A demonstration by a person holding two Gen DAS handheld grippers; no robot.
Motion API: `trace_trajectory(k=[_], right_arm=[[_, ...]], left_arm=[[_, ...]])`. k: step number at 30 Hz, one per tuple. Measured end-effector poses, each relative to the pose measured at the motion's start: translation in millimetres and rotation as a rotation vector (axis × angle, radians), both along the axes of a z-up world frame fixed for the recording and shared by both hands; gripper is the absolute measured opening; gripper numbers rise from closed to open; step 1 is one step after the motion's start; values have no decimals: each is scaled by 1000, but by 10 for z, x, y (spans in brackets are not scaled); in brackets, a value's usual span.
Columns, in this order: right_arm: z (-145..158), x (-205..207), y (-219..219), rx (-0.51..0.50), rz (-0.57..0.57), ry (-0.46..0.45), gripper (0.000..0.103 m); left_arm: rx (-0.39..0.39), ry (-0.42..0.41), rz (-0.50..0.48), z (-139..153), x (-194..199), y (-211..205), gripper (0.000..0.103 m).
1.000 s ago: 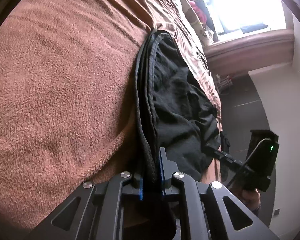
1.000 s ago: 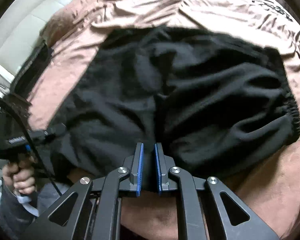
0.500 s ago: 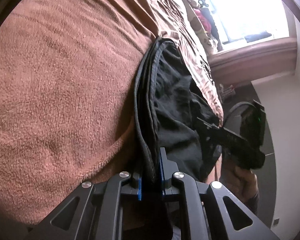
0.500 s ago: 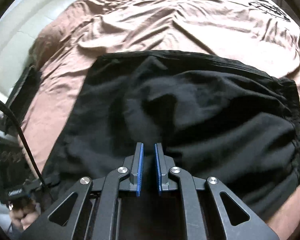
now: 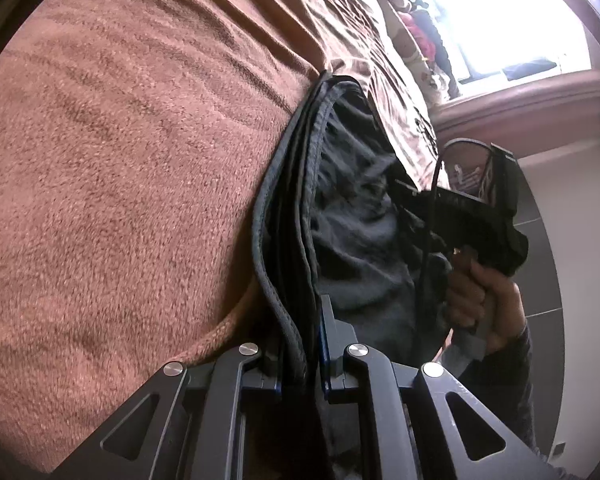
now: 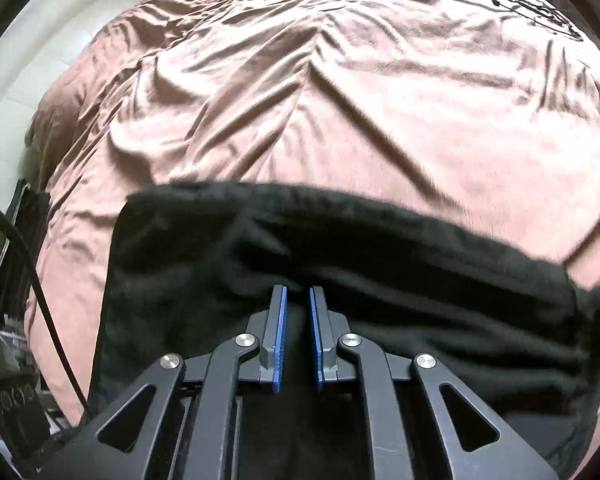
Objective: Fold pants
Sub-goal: 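Grasp the black pants with the right gripper while the left gripper holds the folded edge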
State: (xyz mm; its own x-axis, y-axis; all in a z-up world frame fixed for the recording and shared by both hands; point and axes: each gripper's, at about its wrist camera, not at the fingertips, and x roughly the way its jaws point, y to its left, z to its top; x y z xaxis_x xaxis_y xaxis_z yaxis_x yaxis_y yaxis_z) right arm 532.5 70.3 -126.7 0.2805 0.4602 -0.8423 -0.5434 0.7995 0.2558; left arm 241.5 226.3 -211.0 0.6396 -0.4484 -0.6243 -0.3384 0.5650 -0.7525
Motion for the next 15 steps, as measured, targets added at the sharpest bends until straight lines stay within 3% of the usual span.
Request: trace_trajectory(k=[10,15], right_arm=[[-23,265,153,-13,-39,-2,6],[185,160,87,1,-26,-42,6]], left_arm=[[14,9,-11,5,31,-23,15],[24,-5,-14,11,-7,-49,17]])
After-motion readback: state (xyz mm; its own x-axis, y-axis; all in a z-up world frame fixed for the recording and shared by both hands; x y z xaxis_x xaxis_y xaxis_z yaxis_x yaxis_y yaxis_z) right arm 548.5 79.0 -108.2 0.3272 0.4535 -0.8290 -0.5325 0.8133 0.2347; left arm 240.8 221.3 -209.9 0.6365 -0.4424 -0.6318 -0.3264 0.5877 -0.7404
